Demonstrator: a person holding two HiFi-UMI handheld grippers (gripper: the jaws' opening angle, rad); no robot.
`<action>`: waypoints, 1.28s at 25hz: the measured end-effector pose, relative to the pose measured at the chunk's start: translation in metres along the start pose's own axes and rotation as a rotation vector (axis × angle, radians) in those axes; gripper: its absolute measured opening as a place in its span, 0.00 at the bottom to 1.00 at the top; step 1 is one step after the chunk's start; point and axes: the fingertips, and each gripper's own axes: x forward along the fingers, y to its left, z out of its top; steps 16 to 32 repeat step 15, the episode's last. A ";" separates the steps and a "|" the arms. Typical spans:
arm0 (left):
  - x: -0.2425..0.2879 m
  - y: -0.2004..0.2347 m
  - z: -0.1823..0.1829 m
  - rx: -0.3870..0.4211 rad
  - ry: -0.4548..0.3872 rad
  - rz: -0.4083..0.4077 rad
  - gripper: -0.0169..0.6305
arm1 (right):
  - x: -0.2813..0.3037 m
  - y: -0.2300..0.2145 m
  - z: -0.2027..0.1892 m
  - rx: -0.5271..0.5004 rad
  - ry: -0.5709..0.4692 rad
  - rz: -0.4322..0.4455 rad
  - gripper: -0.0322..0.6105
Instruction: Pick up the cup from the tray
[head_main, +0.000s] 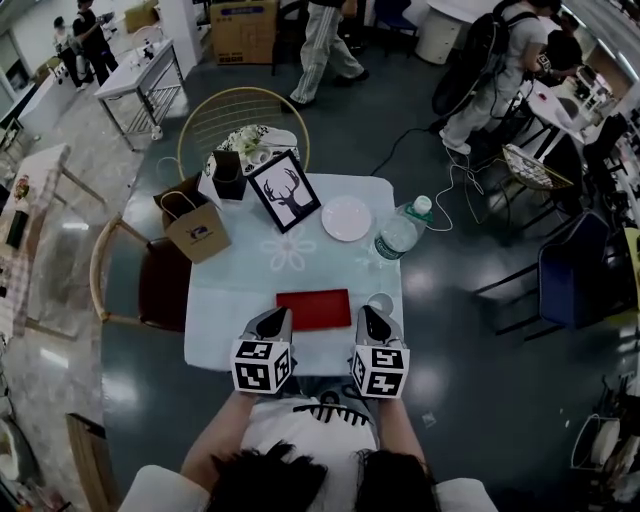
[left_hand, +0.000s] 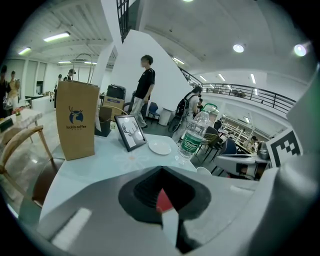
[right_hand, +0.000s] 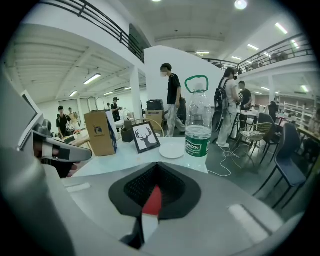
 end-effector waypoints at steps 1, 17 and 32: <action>0.000 0.000 0.000 0.001 0.000 0.000 0.03 | 0.000 -0.001 0.000 -0.001 0.002 -0.001 0.09; 0.003 0.001 0.000 0.005 0.009 0.019 0.03 | 0.007 -0.008 -0.001 -0.036 0.020 -0.012 0.09; 0.003 0.001 0.000 0.005 0.009 0.019 0.03 | 0.007 -0.008 -0.001 -0.036 0.020 -0.012 0.09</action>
